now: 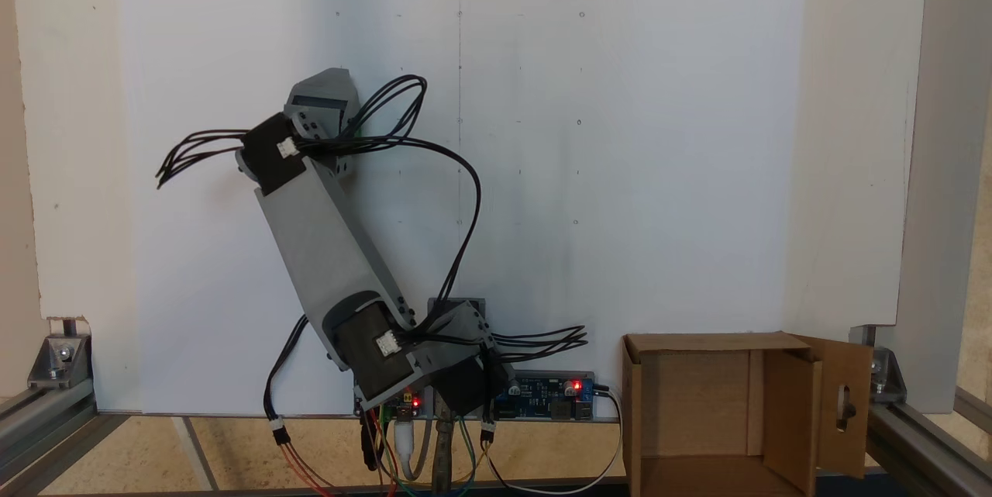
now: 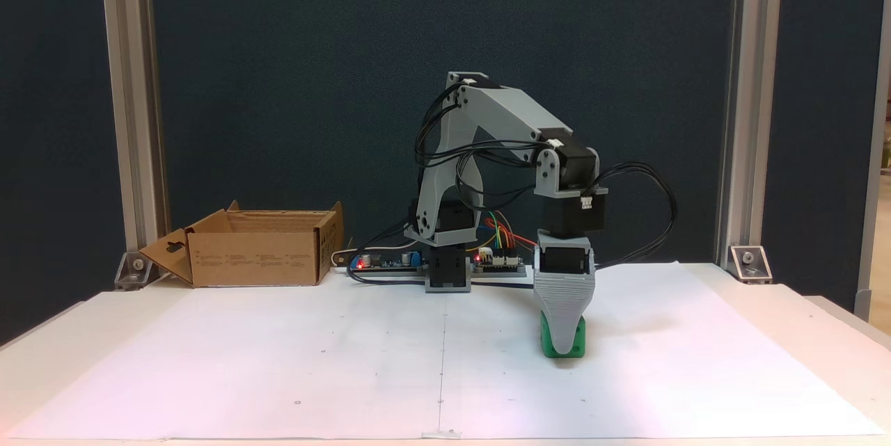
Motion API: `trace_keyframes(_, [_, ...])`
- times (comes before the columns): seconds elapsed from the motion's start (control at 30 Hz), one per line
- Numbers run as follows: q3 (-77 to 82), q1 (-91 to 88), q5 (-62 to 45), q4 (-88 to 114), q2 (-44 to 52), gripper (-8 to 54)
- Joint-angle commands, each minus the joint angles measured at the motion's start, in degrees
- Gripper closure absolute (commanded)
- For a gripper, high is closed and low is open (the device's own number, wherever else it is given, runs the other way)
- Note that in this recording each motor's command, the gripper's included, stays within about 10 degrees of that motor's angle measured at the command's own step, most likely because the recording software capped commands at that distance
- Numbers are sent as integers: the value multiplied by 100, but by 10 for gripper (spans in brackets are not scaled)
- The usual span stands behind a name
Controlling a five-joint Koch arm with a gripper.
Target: Grasp a green dice and put it in the bin.
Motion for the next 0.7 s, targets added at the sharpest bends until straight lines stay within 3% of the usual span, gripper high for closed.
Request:
trace_keyframes(0.0, [-114,0,466,-44,35,34])
trace_keyframes(0.67, [-105,62,457,-44,-70,44])
